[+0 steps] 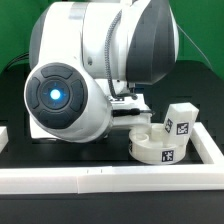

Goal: Assemble stool

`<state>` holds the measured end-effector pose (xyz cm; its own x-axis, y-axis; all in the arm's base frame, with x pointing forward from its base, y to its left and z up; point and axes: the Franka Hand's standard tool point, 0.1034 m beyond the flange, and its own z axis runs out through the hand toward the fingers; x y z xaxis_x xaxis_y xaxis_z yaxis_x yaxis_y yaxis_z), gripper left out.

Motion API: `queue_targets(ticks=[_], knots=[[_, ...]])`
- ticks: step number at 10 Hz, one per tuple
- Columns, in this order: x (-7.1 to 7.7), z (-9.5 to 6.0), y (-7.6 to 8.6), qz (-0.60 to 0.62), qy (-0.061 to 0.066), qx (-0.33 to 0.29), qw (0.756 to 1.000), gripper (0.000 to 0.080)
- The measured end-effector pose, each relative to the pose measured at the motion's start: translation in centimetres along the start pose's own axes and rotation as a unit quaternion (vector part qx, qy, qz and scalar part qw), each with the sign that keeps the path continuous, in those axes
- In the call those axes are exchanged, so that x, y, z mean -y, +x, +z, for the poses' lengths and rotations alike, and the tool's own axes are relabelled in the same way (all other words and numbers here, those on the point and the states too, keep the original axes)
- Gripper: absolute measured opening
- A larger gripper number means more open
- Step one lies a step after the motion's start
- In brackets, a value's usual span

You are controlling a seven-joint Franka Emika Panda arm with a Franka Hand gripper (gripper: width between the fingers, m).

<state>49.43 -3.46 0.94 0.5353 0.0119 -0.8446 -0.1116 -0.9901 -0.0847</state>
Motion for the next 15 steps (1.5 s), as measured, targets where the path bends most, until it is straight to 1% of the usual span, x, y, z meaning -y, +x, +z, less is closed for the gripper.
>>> queue_targets(ticks=[1, 2, 3, 5, 6, 7, 8, 9, 10, 11, 12, 13, 14, 15], knots=[[-0.1, -0.2, -0.1, 0.000, 0.001, -0.001, 1.000, 0.0325], [0.1, -0.6, -0.6, -0.001, 0.001, 0.000, 1.000, 0.0325], [0.5, -1.5, -1.7, -0.002, 0.004, 0.003, 1.000, 0.0325], [1.1, -3.7, -4.6, -0.001, 0.010, 0.009, 1.000, 0.0325], [0.9, -3.9, -4.9, 0.001, 0.011, 0.009, 1.000, 0.0325], [0.9, -3.5, -4.5, 0.002, 0.011, 0.009, 1.000, 0.0325], [0.8, -3.6, -4.3, 0.002, 0.010, 0.003, 1.000, 0.0325], [0.8, -3.8, -4.1, 0.002, 0.009, -0.004, 1.000, 0.0325], [0.8, -4.3, -3.5, 0.001, 0.007, -0.031, 0.999, 0.0325], [0.8, -5.2, -3.2, 0.000, 0.004, -0.080, 0.997, 0.0325], [1.0, -6.2, -4.0, 0.000, 0.006, -0.109, 0.994, 0.0325], [1.2, -7.0, -4.4, 0.004, 0.009, -0.128, 0.992, 0.0325], [1.5, -8.4, -4.5, 0.002, 0.010, -0.164, 0.986, 0.0325], [1.5, -9.2, -4.9, 0.002, 0.009, -0.193, 0.981, 0.0325]])
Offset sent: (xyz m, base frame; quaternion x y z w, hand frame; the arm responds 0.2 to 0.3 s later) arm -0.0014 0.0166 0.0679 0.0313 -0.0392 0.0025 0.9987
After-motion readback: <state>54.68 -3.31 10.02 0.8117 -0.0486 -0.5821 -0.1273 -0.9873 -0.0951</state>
